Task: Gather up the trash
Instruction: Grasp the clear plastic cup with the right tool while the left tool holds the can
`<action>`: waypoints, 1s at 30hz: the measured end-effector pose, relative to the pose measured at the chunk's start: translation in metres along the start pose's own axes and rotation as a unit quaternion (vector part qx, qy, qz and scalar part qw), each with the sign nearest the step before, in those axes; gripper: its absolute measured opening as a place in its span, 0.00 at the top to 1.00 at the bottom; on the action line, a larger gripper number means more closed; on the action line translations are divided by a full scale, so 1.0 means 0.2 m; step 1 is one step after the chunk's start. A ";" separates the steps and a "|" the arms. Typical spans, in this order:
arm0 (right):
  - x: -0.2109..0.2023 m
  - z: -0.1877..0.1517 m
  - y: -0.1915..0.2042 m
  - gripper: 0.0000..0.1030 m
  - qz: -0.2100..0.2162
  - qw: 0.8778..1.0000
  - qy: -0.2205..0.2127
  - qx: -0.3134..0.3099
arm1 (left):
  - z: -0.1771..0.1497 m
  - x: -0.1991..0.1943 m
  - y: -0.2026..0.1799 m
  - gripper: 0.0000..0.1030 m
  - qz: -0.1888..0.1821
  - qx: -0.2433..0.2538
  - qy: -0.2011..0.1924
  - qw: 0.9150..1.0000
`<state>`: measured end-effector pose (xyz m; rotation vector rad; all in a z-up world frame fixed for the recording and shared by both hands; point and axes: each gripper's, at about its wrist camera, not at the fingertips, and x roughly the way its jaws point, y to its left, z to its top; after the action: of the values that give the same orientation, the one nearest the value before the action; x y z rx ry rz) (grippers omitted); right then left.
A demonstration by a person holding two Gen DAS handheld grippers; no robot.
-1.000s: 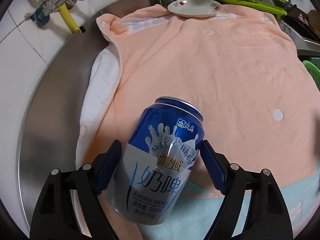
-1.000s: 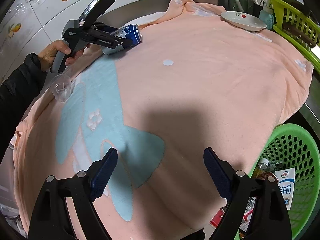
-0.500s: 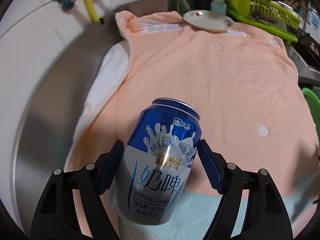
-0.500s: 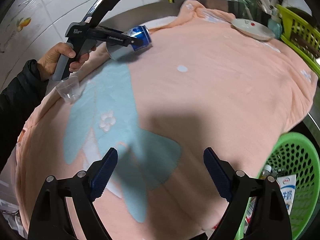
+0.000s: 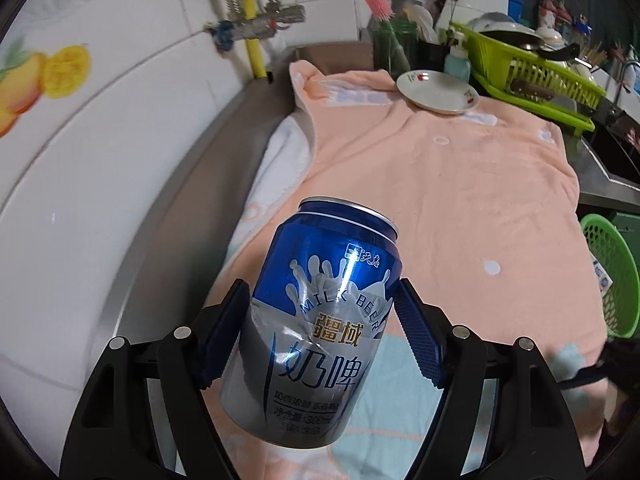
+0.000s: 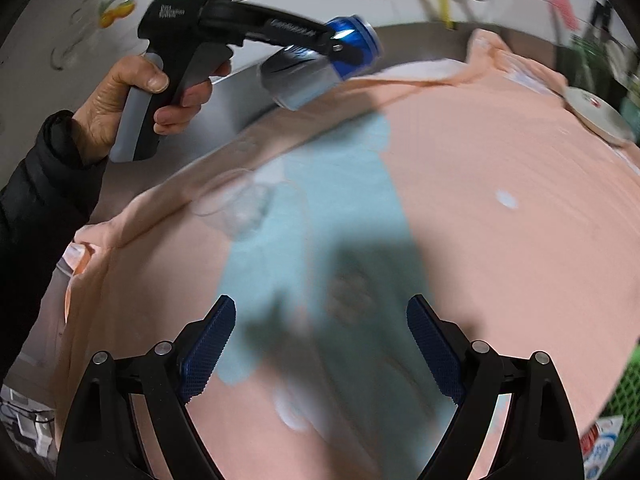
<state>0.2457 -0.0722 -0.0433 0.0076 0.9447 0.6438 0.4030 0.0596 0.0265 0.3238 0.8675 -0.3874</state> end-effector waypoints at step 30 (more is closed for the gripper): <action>0.51 0.26 0.40 0.28 0.018 0.998 0.006 -0.061 | -0.17 -0.22 0.26 0.32 0.011 -0.061 -0.017 0.998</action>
<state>0.2869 0.0588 -0.0658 -0.0888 0.9172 0.7340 0.3789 0.1289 0.0460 0.2126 0.8504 -0.3163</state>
